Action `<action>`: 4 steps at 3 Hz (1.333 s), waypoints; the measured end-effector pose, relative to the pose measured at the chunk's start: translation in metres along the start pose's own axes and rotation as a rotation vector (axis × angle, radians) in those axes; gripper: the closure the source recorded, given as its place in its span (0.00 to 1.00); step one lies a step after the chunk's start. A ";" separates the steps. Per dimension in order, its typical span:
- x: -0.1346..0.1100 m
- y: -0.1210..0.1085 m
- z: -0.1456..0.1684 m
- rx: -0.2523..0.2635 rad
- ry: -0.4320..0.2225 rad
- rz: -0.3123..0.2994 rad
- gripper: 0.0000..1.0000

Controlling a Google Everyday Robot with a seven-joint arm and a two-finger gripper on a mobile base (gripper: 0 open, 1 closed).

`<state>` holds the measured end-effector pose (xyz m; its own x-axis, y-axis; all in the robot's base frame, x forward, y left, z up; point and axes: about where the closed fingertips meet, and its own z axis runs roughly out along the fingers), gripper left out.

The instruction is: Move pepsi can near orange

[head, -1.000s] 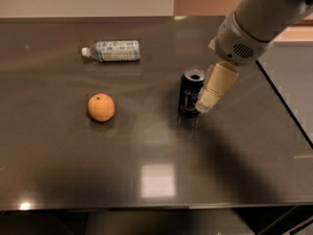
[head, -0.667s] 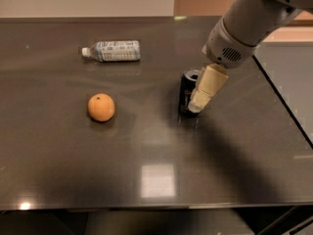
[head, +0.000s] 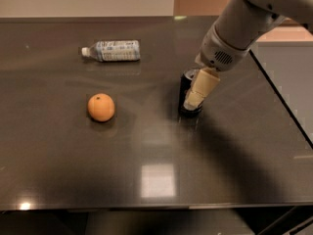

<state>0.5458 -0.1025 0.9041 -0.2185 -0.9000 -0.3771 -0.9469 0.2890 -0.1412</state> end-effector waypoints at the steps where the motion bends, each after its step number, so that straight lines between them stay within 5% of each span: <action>1: 0.001 -0.002 0.002 -0.005 -0.001 -0.004 0.40; 3: -0.024 0.009 -0.006 -0.036 -0.056 -0.047 0.87; 4: -0.053 0.027 -0.010 -0.068 -0.109 -0.106 1.00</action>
Offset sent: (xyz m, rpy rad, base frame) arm 0.0045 0.0029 0.0046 0.0302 0.0106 0.0163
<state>0.5299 -0.0500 0.9291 -0.0932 -0.8826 -0.4609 -0.9778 0.1684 -0.1247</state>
